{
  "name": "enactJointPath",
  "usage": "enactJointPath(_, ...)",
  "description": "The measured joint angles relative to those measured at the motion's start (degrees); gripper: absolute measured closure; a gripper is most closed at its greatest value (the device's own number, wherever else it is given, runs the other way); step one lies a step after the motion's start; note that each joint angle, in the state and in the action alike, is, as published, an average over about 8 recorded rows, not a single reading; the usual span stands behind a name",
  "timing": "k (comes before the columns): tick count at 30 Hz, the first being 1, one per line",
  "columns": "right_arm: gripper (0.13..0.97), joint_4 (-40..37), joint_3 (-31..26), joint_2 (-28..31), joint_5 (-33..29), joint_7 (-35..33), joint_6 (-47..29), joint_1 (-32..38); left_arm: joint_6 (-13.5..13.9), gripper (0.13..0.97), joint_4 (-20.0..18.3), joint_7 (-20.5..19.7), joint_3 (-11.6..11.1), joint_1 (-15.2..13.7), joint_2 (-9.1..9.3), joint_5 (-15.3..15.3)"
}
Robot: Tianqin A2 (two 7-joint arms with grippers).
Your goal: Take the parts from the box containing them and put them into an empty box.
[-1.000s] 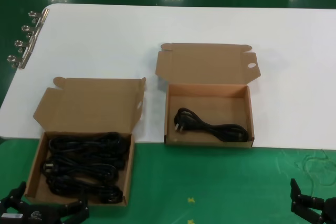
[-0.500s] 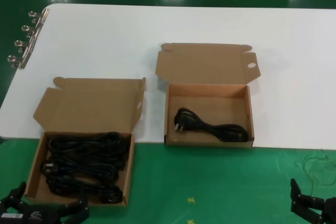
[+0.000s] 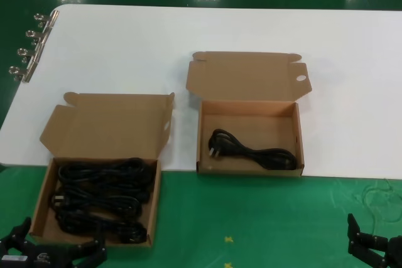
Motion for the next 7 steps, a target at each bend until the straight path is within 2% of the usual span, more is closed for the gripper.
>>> enactJointPath(7,0.129,0.00,0.00,0.00,0.00,0.00,0.00,0.00,0.00,0.132,0.00,0.00,0.00,0.00,0.00,0.00)
